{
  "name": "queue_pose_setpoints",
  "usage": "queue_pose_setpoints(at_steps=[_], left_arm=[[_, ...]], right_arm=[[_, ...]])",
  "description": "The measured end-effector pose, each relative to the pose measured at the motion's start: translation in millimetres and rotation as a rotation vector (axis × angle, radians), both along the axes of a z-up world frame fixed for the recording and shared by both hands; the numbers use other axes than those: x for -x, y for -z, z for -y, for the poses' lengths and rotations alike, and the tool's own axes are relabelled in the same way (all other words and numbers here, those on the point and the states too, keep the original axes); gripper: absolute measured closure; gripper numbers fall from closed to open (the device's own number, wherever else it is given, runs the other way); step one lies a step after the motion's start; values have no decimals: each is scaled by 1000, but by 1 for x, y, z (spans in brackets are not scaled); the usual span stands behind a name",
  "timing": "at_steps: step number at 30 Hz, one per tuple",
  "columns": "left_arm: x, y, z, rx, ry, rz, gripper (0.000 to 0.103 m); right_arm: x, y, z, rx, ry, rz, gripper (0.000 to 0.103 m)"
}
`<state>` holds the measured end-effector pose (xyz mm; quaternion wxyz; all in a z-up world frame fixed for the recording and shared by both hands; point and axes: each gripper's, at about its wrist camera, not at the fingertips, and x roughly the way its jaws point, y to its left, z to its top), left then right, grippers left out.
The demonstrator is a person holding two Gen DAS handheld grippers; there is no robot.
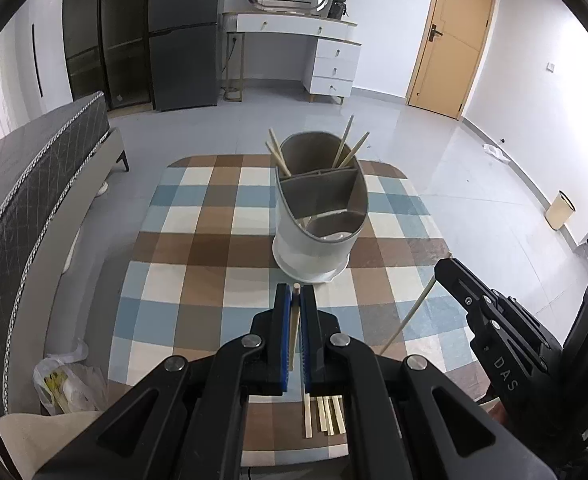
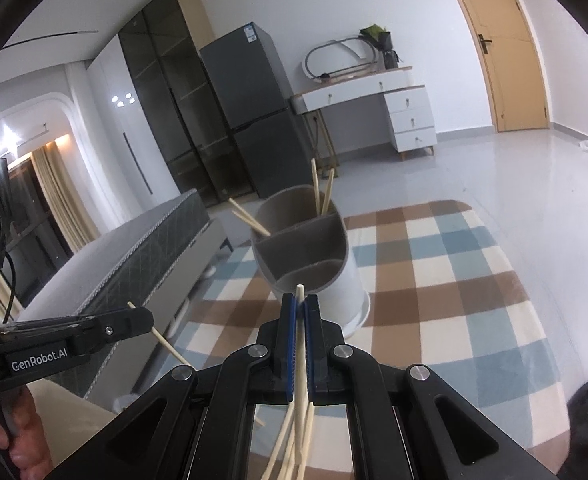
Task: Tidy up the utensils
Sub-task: 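Lift both held sticks and carry them over the utensil holder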
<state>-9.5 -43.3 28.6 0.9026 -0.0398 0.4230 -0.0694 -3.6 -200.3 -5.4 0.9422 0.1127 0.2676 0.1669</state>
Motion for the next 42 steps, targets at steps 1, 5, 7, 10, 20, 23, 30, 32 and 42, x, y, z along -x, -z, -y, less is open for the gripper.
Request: queue_pose_setpoints(at_steps=[1,5,7,10,20,23,30,32,42], left_arm=[[0,-3,0,3,3,2,103],[-1,-17,2,17,16,16,103],[-3,-24,3,26,22,27,103],[-7,-37,3,34,29,46,103],[-42,-82,-7,99,30,108,103],[-59,-99,-13,118,27,135,103],[-101,-113,-30,158,-17,203,103],[-114,-111,-32,167,-22,202,103],[-153,-77,-42,193,-25,148,103]], right_arm=[[0,-2,1,-4,3,8,100],[1,-13,3,-10,2,44,100],[1,-22,4,-14,3,72,100],[-2,-37,5,-17,6,113,100],[-36,-95,0,6,-4,208,100],[-52,-114,-3,8,-10,238,100],[-99,-145,-16,35,-18,284,100],[-116,-147,-20,30,-14,276,100],[-169,-129,-42,79,-42,268,100]])
